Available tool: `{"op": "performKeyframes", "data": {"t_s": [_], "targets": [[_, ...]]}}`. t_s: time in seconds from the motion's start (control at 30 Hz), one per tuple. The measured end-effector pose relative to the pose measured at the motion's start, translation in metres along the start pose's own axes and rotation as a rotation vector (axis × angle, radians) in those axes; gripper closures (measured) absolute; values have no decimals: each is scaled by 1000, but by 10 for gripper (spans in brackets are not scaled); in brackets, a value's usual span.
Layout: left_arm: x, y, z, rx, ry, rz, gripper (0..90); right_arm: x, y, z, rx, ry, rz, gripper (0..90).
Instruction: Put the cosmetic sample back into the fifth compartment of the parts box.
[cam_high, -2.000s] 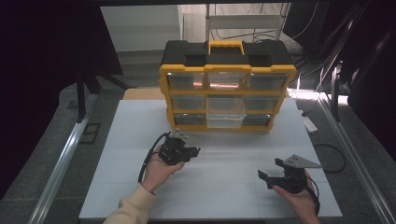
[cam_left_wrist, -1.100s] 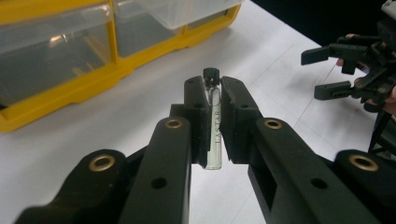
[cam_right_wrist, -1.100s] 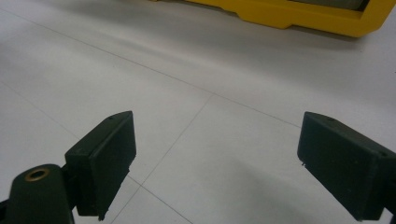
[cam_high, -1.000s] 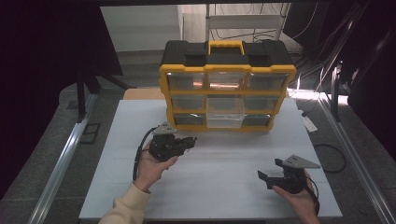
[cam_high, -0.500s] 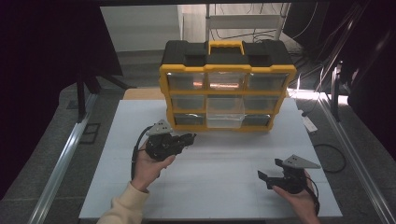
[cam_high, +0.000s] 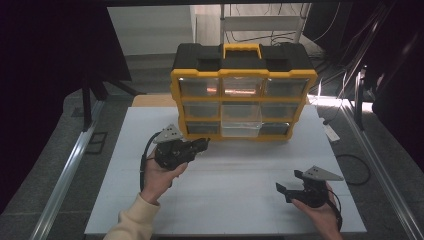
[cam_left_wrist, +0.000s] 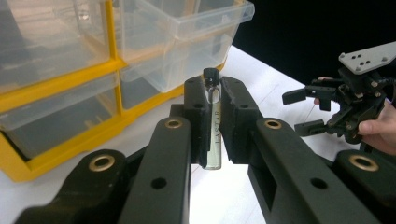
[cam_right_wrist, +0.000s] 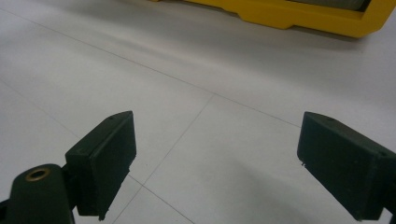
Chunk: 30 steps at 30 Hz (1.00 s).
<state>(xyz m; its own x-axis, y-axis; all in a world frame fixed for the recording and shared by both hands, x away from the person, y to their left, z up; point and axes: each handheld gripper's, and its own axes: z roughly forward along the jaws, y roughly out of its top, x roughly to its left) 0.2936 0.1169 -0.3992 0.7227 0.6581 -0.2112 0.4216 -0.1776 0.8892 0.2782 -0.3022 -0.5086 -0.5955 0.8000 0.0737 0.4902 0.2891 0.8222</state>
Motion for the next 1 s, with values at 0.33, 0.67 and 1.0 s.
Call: {"op": "performKeyframes", "data": {"t_s": [0.33,0.67,1.0], "targets": [[-3,18,4,-33,-12,10,806,0,0,0,0,4,-3,115],[0,28,3,-54,-17,2,806,1,0,1,0,7,-5,115],[2,39,10,-61,-33,-9,806,1,0,1,-7,12,-9,114]]}}
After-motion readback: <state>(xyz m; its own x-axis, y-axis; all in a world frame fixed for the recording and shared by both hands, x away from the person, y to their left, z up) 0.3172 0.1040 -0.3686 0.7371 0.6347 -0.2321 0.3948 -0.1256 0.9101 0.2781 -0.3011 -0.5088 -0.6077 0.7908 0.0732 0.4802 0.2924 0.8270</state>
